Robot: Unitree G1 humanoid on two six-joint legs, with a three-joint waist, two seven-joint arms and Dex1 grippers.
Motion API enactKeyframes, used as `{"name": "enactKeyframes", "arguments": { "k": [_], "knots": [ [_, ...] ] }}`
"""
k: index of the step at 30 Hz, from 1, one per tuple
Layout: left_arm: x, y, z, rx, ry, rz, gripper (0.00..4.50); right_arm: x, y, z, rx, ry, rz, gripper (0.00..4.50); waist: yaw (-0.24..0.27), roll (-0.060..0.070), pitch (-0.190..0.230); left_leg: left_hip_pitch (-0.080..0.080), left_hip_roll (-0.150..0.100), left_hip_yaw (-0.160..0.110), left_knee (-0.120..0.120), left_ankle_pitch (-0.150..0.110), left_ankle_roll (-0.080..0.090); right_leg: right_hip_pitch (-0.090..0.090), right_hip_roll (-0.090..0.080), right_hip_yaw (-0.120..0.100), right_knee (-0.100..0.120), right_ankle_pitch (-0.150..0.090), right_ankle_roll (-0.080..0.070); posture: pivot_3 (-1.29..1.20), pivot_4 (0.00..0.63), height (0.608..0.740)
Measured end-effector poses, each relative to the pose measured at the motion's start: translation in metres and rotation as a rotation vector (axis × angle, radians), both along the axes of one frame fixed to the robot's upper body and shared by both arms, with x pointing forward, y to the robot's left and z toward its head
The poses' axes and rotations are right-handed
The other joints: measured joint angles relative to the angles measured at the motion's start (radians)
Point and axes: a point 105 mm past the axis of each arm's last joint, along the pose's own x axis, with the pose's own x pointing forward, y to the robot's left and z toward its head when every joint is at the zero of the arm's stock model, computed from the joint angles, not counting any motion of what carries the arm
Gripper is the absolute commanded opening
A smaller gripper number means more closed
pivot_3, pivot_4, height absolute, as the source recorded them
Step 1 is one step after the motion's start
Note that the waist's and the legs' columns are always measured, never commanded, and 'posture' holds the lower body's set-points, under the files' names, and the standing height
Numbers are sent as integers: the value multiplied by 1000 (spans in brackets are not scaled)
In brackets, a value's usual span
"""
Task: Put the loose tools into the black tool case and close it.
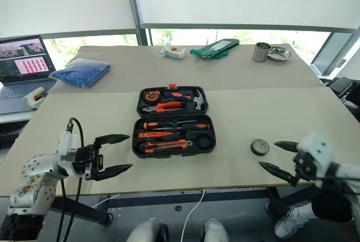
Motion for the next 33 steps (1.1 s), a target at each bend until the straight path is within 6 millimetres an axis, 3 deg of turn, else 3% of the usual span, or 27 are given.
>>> {"name": "enactKeyframes", "arguments": {
  "k": [5,8,19,22,25,29,33],
  "knots": [
    [-5,-8,0,15,-9,-34,4447,12,2,-23,-63,114,20,4500,5,0,0,-1,-1,1,1,-3,2,0,0,0,-1,1,2,0,150,740],
    [-5,-10,0,22,-17,-33,4500,18,-1,-31,-96,163,-4,3824,2,0,0,-1,-1,1,2,-4,2,0,-1,1,-1,1,3,0,150,740],
    [-5,-11,2,25,-43,-21,4500,34,-5,-28,-146,189,-11,45,-4,0,0,0,0,2,2,-3,2,0,0,1,0,0,6,0,150,740],
    [-5,-11,2,20,-44,-16,4500,37,-2,-21,-140,178,20,45,-4,0,0,0,0,2,3,-3,2,0,0,1,0,1,6,0,150,740],
    [-2,-13,1,8,-47,8,4500,42,29,2,-49,131,139,45,-12,0,0,1,1,2,2,-3,2,0,1,2,0,2,6,0,150,740],
    [8,-9,0,-15,-28,76,4500,45,89,46,95,64,305,45,-18,0,0,1,2,1,2,-3,1,0,2,2,2,2,5,0,150,740],
    [13,-3,-7,-12,2,114,4500,42,129,53,136,111,380,45,-9,-1,0,0,1,1,3,-3,1,-1,0,1,1,5,0,0,150,740]
  ]
}}
